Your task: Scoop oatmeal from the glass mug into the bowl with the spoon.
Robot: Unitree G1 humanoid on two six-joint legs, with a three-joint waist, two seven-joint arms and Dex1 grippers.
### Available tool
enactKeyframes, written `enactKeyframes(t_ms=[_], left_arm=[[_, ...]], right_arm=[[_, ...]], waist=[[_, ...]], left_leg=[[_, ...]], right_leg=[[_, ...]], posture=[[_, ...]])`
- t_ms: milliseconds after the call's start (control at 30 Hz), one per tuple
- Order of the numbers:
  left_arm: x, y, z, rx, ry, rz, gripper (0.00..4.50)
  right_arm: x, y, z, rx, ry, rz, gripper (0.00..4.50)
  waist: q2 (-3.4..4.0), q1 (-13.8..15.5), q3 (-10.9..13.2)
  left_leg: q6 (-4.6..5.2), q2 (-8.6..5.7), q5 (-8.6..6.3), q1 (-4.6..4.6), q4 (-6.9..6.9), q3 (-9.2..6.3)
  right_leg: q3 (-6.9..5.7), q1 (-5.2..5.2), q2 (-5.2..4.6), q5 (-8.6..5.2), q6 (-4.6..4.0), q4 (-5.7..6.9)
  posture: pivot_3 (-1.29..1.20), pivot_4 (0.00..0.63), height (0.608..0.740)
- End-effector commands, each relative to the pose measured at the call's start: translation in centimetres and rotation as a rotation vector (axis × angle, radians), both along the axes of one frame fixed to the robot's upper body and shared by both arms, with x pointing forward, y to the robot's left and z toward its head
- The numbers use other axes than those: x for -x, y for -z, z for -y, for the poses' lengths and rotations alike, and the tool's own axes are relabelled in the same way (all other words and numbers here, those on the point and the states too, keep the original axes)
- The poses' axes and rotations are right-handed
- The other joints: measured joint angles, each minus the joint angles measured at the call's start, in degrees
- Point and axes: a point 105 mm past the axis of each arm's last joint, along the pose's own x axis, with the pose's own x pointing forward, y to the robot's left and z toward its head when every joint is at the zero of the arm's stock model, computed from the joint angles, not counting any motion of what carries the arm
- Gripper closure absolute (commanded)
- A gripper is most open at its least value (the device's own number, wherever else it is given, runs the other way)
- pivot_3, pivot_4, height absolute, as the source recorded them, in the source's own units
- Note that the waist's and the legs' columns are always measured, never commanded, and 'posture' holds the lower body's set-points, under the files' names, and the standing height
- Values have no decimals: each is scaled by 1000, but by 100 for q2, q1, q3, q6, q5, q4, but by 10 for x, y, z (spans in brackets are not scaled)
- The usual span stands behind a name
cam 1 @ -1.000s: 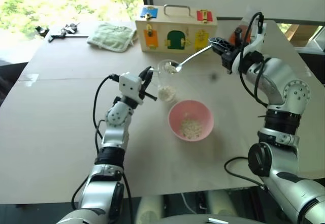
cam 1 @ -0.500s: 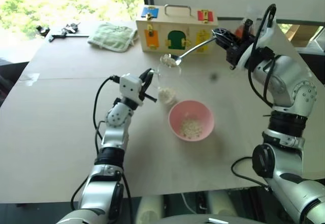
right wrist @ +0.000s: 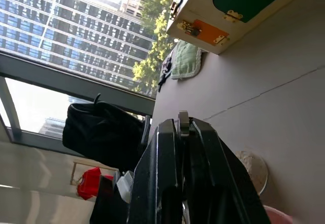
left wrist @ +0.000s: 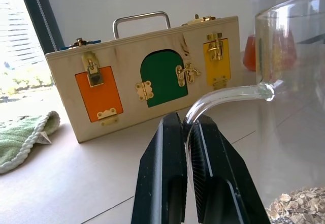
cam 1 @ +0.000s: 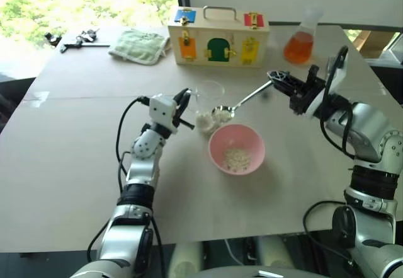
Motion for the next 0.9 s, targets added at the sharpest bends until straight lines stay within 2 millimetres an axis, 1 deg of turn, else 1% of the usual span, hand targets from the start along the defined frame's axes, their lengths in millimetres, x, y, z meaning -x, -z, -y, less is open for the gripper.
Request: enactKeyframes(t_ms=[33, 133, 200, 333, 400, 567, 633, 700, 800, 900], left_arm=[[3, -12, -3, 10, 2, 58, 4474], [3, -12, -3, 6, 4, 56, 4474], [3, -11, -2, 4, 5, 54, 4474], [2, -11, -2, 0, 8, 53, 4474], [2, -12, -2, -6, 9, 55, 4474], [2, -11, -1, -11, 12, 57, 4474], [2, -11, 0, -12, 12, 57, 4474], [2, -11, 1, -18, 15, 58, 4474], [2, -10, 2, -19, 18, 58, 4474], [3, -10, 3, -18, 18, 59, 4474]], right_arm=[[9, -15, 4, 5, -14, 74, 4500], [11, -16, 9, 71, -29, 108, 4500], [12, -15, 11, 145, -39, 137, 4500], [13, -16, 9, 308, -69, 220, 4500], [14, -20, 3, 375, -87, 274, 4500], [17, -20, -4, 541, -131, 377, 4500], [19, -19, -9, 693, -162, 467, 4500], [23, -20, -14, 780, -195, 540, 4500], [28, -26, -22, 844, -241, 634, 4500], [38, -34, -33, 892, -316, 759, 4500]], waist=[[0, -1, 0], [0, -1, 0], [0, 2, 0], [0, 2, 0], [0, -5, 0], [0, 22, 0], [0, 32, 0], [0, 40, 0], [0, 51, 0], [1, 61, 0]], left_leg=[[0, -1, 0, 1, 1, -1], [1, -2, 0, 3, 3, -3], [6, -1, -4, 2, 4, -5], [18, -2, -10, 2, 5, -7], [18, -2, -10, 3, 5, -11], [19, -3, -11, 0, 8, -25], [19, -3, -11, -1, 11, -25], [19, -3, -11, -1, 12, -27], [20, -5, -11, -1, 14, -30], [20, -5, -11, -1, 15, -34]], right_leg=[[2, 0, 0, 0, 0, 0], [1, 0, 1, 0, 0, 3], [1, 0, 2, 0, 0, 3], [2, 0, 2, 0, 0, 2], [1, 0, 2, 0, 0, 3], [-2, 0, 2, 0, 0, 2], [-2, 0, 1, 0, 1, 2], [-2, 0, 1, 0, 1, 1], [-4, 0, 2, 0, 1, 2], [-7, 1, 2, 0, 1, 3]], posture=[[0, 150, 740], [0, 150, 740], [0, 150, 740], [0, 150, 740], [0, 150, 740], [0, 150, 740], [0, 150, 740], [0, 150, 740], [0, 150, 740], [0, 150, 740]])
